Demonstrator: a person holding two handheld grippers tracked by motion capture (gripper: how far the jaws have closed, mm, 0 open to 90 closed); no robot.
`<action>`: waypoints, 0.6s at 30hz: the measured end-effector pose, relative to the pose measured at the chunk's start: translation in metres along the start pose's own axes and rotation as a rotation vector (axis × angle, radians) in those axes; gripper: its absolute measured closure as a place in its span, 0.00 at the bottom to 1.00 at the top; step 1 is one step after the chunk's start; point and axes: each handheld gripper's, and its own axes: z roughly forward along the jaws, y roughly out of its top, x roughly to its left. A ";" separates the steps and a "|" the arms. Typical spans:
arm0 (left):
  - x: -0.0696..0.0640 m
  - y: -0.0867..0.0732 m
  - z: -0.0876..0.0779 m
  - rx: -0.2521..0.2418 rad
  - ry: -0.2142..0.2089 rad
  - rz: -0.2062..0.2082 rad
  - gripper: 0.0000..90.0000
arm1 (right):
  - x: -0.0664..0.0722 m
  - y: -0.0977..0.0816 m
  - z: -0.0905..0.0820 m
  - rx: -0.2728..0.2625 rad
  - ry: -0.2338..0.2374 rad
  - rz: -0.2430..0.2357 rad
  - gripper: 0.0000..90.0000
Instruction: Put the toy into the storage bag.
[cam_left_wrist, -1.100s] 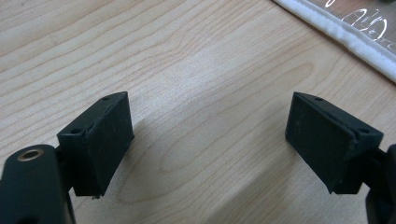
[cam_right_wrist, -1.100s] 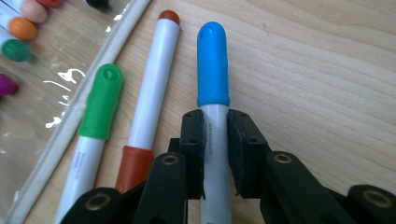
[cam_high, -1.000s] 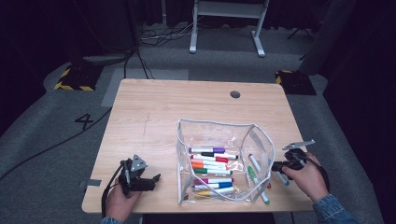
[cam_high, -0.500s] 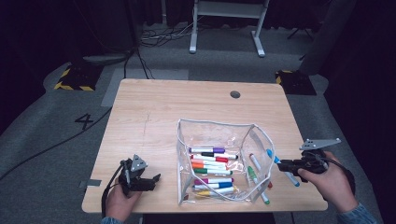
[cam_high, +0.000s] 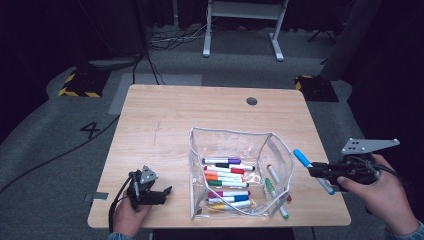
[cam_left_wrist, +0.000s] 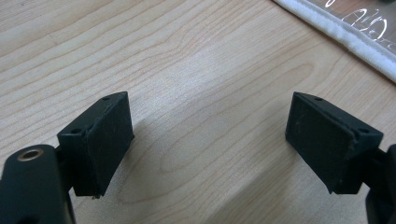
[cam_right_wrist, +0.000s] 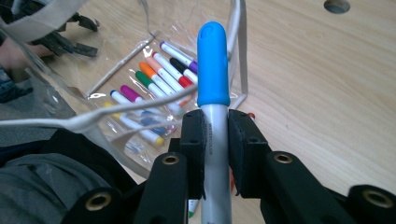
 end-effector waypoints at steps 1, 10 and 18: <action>0.000 0.000 0.000 0.000 0.001 0.000 0.17 | 0.002 0.003 -0.003 -0.004 0.003 -0.008 0.86; 0.000 0.000 0.000 0.000 0.000 -0.004 0.17 | 0.026 0.036 -0.017 -0.016 0.054 -0.105 0.86; 0.000 0.000 0.000 0.001 0.001 0.001 0.17 | 0.051 0.055 -0.003 0.019 0.136 -0.202 0.86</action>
